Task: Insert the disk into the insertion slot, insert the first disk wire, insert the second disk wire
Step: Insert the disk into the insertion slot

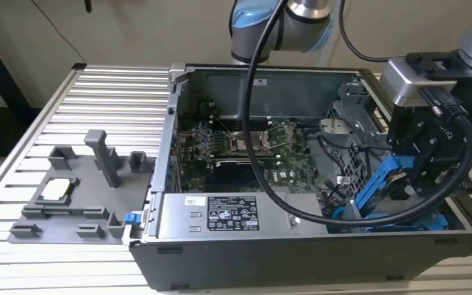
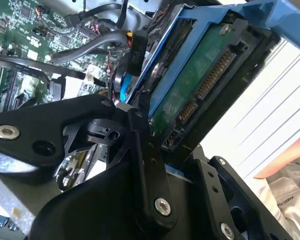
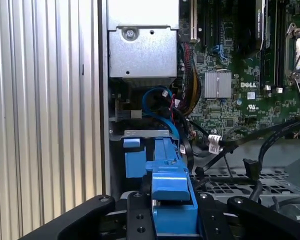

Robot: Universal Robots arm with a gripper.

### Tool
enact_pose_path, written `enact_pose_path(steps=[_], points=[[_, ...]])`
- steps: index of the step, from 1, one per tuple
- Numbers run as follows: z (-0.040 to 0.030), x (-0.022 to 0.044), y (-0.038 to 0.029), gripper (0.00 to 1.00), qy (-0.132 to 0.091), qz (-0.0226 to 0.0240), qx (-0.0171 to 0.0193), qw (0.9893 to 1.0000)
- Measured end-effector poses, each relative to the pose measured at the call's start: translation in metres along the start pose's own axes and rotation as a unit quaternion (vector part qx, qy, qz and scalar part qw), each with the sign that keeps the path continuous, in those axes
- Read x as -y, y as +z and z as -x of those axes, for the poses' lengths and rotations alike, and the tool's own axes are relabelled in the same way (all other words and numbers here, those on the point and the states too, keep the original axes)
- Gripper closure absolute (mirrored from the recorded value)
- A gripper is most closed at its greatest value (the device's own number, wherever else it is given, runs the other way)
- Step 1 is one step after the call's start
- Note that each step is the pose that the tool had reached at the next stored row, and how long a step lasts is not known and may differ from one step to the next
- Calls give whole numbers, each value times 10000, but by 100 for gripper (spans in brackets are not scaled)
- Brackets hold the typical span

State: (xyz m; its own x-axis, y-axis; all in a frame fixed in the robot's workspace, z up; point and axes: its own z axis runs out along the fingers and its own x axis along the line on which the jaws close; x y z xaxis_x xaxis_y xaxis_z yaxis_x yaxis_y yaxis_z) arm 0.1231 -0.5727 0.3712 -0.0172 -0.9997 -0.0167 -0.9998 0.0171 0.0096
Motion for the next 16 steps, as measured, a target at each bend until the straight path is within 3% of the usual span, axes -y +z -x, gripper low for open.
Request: enact_pose_path(steps=[1,2,4,12,16], points=[[0,0,0,65,0,0,0,10000],[0,0,1,59,0,0,1,10000],[0,-1,-16,59,0,0,2,10000],[6,-4,-339,59,1,0,-7,10000],[9,-11,-390,59,0,-22,-6,10000]])
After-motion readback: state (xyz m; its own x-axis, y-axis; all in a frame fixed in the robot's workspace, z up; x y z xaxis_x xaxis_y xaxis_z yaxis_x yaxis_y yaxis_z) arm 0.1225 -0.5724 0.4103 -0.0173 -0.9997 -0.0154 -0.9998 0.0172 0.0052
